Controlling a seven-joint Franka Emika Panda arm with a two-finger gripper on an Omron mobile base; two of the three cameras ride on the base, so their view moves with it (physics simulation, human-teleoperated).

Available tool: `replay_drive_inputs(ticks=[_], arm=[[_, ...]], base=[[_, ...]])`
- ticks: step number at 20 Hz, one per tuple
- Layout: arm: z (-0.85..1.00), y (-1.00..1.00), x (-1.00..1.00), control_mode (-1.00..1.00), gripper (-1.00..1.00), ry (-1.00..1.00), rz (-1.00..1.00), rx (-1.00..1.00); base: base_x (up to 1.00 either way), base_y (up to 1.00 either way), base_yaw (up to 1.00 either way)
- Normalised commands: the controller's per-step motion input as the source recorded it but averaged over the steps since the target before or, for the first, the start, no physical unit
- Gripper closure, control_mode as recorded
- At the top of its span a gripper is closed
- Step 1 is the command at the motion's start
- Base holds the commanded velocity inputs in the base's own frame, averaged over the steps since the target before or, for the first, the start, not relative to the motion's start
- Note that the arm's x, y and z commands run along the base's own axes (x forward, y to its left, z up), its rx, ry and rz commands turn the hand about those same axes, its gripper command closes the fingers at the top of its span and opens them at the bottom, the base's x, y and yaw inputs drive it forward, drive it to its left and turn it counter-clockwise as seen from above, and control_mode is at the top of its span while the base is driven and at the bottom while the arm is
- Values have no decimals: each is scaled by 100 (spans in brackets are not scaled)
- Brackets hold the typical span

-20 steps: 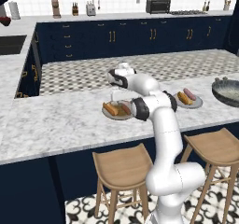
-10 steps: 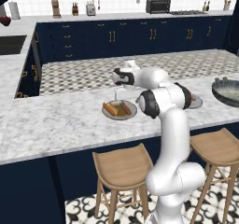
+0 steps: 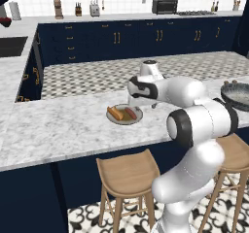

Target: Place one bun and one sausage from the bowl on each plate.

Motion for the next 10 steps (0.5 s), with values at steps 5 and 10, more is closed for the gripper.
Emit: replay_drive_inputs(ticks=[5, 10], arm=[[100, -30, -94, -100, -100, -8, -1, 0], [99, -13, -100, -100, -100, -22, 0, 2]], base=[[0, 0, 0], [0, 0, 0]])
